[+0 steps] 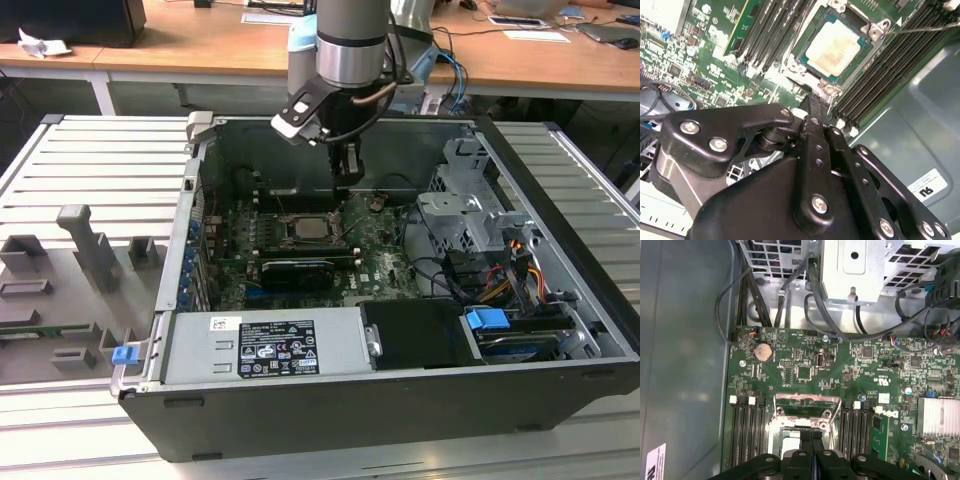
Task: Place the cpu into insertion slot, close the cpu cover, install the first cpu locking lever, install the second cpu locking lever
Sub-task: 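Close the cpu cover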
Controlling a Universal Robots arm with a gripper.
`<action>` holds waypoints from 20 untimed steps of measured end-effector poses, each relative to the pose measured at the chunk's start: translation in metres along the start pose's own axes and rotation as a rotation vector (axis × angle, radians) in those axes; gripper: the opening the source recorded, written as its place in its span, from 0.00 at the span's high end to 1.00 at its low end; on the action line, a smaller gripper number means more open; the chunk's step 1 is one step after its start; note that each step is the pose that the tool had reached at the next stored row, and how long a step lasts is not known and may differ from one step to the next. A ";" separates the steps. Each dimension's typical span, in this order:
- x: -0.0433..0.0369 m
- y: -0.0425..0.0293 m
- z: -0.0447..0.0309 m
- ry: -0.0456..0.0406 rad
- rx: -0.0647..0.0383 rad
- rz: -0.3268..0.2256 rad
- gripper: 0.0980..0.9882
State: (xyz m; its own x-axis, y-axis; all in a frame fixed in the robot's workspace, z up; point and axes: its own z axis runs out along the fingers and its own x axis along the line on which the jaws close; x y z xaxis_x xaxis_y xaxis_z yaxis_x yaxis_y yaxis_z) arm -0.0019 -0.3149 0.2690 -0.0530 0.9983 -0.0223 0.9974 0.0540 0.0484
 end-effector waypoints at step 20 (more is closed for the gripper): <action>-0.0001 0.0458 0.0062 -0.0008 0.009 0.029 0.99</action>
State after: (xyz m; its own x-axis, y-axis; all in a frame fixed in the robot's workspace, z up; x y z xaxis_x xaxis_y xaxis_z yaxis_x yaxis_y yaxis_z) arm 0.0440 -0.3126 0.2651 -0.0241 0.9995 -0.0218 0.9989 0.0250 0.0400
